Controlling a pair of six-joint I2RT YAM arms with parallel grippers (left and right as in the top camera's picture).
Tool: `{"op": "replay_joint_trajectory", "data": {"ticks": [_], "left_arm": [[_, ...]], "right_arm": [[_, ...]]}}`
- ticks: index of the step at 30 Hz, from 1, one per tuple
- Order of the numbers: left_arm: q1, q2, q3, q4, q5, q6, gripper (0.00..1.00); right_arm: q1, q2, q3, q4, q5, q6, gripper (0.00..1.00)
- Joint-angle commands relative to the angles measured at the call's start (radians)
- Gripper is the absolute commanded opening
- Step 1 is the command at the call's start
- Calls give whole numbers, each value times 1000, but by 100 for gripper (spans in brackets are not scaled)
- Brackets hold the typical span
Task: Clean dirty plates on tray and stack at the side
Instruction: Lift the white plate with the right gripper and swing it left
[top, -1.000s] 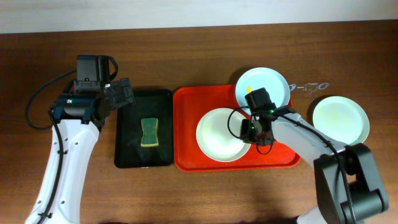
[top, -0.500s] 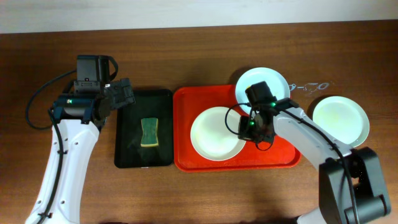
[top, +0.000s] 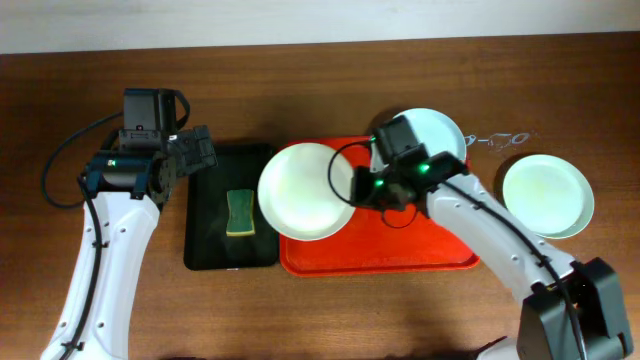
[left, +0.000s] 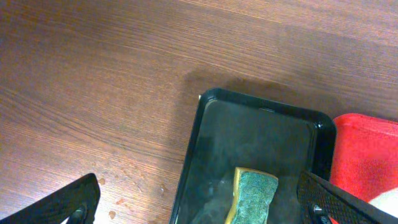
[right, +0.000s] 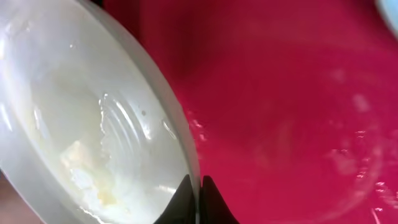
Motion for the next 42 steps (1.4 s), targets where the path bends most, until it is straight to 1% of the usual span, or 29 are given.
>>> {"op": "replay_joint_trajectory", "data": {"ticks": [1,5,9,13,15,17,21,25,29,32,35,39,42], "left_arm": [[5,0,5,-1,-14,5,99],[5,0,5,-1,-14,5,99],[5,0,5,-1,-14,5,99],[5,0,5,-1,-14,5,99],[5,0,5,-1,-14,5,99],[5,0,5,-1,-14,5,99],[5,0,5,-1,-14,5,99],[5,0,5,-1,-14,5,99],[5,0,5,-1,-14,5,99],[5,0,5,-1,-14,5,99],[5,0,5,-1,-14,5,99],[5,0,5,-1,-14,5,99],[5,0,5,-1,-14,5,99]], "right_arm": [[100,-21,20,43,116,63,4],[250,-21,20,107,309,81,4],[349,-21,20,214,476,83,4],[426,-11,20,325,592,28,4],[453,8,20,367,613,-43,4],[480,39,20,417,626,-177,4],[513,51,20,437,684,-299,4],[597,51,20,466,877,-433,4],[711,51,20,551,1109,-601,4],[769,51,20,610,1243,-689,4],[794,51,20,654,1296,-768,4],[794,51,20,679,1363,-798,4],[794,51,20,689,1363,-803,4]]}}
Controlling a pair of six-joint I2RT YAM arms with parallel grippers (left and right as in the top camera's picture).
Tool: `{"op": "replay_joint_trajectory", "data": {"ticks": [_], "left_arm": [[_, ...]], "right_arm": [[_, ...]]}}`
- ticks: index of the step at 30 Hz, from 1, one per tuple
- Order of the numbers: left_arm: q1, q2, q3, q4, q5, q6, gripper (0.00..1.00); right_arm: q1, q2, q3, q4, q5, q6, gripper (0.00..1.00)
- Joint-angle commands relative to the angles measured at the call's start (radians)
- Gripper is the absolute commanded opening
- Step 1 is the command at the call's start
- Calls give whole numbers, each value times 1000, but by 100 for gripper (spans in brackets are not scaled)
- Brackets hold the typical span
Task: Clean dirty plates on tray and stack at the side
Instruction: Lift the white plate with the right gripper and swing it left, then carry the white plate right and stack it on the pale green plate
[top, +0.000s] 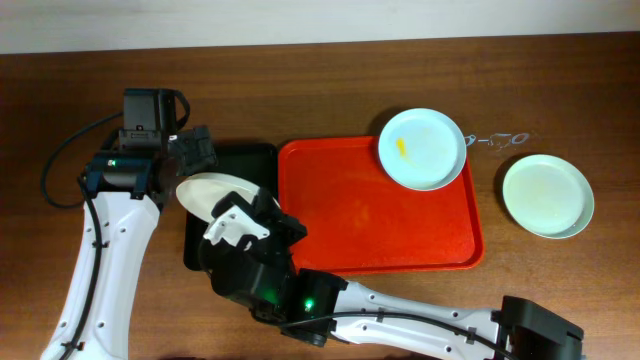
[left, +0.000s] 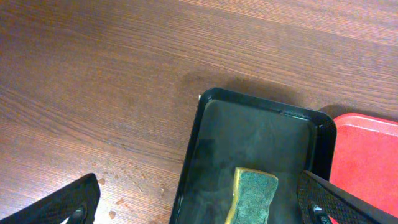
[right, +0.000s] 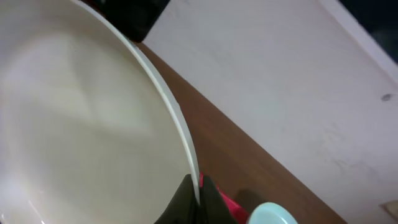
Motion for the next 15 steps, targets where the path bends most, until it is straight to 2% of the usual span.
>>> {"op": "replay_joint_trajectory", "data": {"ticks": [1,11,15], "left_arm": [[5,0,5,-1,-14,5,99],[5,0,5,-1,-14,5,99],[5,0,5,-1,-14,5,99]], "right_arm": [[7,3,20,20,48,-32,4],[7,3,20,21,49,-53,4],[8,3,20,21,55,-138,4]]}}
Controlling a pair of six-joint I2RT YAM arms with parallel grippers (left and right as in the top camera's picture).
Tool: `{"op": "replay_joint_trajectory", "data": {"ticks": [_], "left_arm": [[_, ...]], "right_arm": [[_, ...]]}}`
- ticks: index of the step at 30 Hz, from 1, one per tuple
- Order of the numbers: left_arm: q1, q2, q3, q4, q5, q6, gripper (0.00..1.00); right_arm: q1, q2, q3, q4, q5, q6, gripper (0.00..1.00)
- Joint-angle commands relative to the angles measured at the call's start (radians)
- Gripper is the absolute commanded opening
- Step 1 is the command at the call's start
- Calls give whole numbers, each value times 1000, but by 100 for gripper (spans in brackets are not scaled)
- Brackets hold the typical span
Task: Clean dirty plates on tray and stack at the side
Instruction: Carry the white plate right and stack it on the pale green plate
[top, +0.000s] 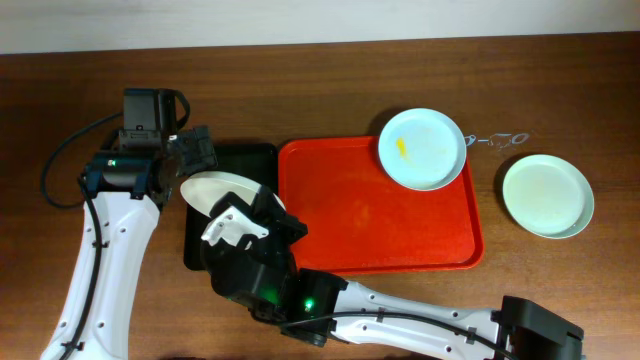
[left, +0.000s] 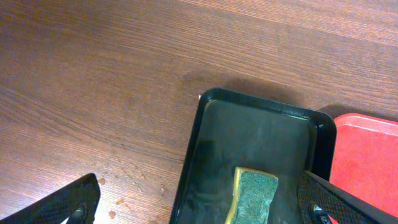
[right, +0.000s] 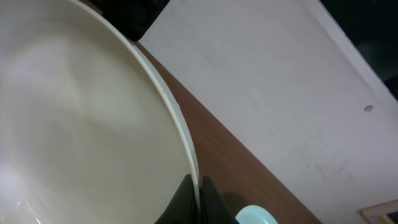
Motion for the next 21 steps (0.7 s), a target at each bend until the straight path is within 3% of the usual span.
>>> {"op": "replay_joint_trajectory", "data": {"ticks": [1,18,21], "left_arm": [[5,0,5,-2,-14,5,99],[5,0,5,-1,-14,5,99],[5,0,5,-2,-14,5,99]], "right_arm": [[7,3,20,6,39,-47,4],[2,3,20,5,103,-90,4],[-18,3,18,-2,101,10,4]]}}
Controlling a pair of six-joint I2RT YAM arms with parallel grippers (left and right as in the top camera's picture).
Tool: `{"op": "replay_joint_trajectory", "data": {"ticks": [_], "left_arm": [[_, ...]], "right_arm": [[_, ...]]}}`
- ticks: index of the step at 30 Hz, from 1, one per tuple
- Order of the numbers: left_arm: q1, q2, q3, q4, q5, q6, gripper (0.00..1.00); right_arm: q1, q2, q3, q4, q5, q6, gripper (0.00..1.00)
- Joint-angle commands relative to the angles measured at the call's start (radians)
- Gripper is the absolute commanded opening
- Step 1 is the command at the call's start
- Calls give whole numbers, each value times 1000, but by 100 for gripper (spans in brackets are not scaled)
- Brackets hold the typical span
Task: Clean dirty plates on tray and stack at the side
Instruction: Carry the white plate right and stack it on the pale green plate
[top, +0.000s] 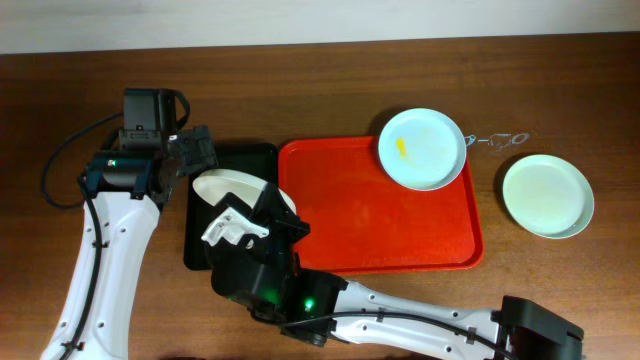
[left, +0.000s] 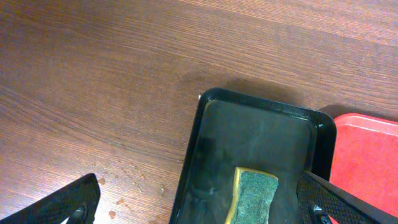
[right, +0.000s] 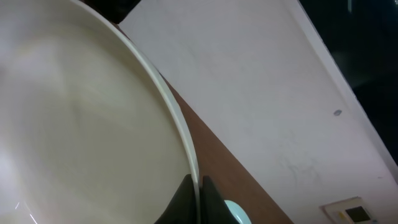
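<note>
A white plate (top: 232, 188) hangs tilted over the black tray (top: 236, 155), with my right gripper (top: 268, 204) shut on its rim. In the right wrist view the plate (right: 81, 124) fills the left side and the fingertips (right: 199, 198) pinch its edge. My left gripper (top: 196, 150) stands open above the black tray's back left corner. In the left wrist view the gripper (left: 199, 208) has nothing between its fingers, and a green and yellow sponge (left: 252, 196) lies in the tray below. A light blue plate (top: 422, 148) with a yellow smear sits on the red tray (top: 380, 225).
A pale green plate (top: 547, 195) lies on the table to the right of the red tray. My raised right arm (top: 280, 285) covers the black tray's front part in the overhead view. Water drops (left: 134, 186) dot the wood left of the black tray (left: 205, 124).
The white plate has shifted a little to the right over the black tray, and the right wrist view is tipped further up. The left gripper has not moved.
My right gripper first held the white plate low at the red tray's left edge. It then held the plate tilted over the black tray, with the arm raised high. It has stayed there since, only shifting slightly. The left gripper stayed open throughout.
</note>
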Motion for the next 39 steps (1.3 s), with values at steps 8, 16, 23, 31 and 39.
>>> {"op": "replay_joint_trajectory", "data": {"ticks": [8,16,23,31,39], "left_arm": [[5,0,5,-1,-14,5,99],[5,0,5,-1,-14,5,99],[5,0,5,-1,-14,5,99],[5,0,5,-1,-14,5,99],[5,0,5,-1,-14,5,99]], "right_arm": [[-242,-12,18,-298,-502,735,4],[-798,-245,18,-633,-1004,847,4],[-1444,-240,18,-829,-1160,847,4],[-1981,-132,-37,-873,-1093,904,4],[-2016,6,-71,-778,-1127,916,45]]}}
